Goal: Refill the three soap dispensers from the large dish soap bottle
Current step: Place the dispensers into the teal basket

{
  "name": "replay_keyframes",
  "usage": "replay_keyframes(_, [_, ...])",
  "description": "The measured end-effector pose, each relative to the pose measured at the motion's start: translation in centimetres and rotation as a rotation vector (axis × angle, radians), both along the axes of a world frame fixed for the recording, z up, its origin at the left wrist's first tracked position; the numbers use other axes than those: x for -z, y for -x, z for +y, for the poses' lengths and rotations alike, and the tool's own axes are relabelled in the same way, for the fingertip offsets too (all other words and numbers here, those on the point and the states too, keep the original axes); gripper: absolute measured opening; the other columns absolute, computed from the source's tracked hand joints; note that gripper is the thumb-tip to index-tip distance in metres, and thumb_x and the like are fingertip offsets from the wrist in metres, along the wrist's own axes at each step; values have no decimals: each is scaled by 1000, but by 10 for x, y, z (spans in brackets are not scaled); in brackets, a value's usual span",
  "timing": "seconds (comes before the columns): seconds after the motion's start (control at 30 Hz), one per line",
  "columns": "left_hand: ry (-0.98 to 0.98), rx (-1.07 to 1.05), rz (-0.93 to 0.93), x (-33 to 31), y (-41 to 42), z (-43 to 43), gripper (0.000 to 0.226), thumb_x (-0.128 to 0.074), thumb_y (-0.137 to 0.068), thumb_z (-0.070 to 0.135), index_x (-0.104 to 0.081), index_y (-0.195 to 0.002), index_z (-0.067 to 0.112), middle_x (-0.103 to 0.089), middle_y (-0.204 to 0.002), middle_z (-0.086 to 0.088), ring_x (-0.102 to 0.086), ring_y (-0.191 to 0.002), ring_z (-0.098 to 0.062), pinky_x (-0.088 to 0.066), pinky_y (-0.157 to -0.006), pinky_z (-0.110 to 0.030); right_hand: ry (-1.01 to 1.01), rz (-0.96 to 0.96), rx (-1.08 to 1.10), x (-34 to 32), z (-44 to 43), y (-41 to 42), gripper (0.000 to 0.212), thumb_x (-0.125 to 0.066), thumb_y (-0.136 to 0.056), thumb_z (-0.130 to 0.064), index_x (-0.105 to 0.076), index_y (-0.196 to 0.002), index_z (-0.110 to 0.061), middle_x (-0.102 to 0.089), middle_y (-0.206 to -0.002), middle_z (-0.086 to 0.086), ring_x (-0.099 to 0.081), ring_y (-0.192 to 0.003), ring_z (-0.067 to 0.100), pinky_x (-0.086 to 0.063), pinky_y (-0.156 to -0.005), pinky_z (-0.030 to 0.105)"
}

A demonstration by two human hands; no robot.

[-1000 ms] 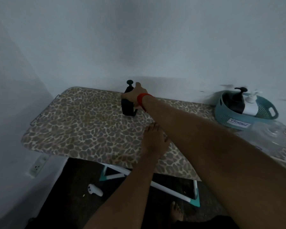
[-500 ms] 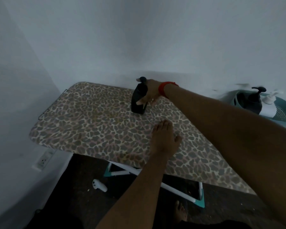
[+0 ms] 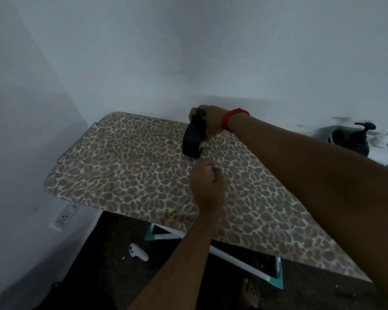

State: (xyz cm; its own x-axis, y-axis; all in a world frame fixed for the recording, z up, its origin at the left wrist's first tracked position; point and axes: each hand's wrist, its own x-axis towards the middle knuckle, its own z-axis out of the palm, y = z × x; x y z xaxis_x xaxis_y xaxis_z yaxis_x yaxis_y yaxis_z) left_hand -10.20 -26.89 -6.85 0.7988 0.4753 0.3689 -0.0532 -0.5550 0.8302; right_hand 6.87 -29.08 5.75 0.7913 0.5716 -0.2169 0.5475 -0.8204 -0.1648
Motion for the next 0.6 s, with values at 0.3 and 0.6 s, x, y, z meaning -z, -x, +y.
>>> replay_keyframes(0.3, [48,79,-94,-81,-57,77,54,-75,-91,32,-59,-134,3,-63,-133,-11,-61,-119,-23,-52,-98,-37,-192,-65,143,0,-28,7,71,-90,-67,-42,-62,-131,-25,-65,-128,3,-60,-116,27,-51,-94,41])
replay_keyframes(0.6, [78,306,-223,-166,-10,31,35,-81,-85,35,-77,-113,15,-78,-100,0,-74,-92,-9,-61,-84,-33,-384,-86,108,-73,-97,77,43,-94,-60,-26,-63,-86,-39,-63,-95,-5,-59,-99,22,-47,-78,34])
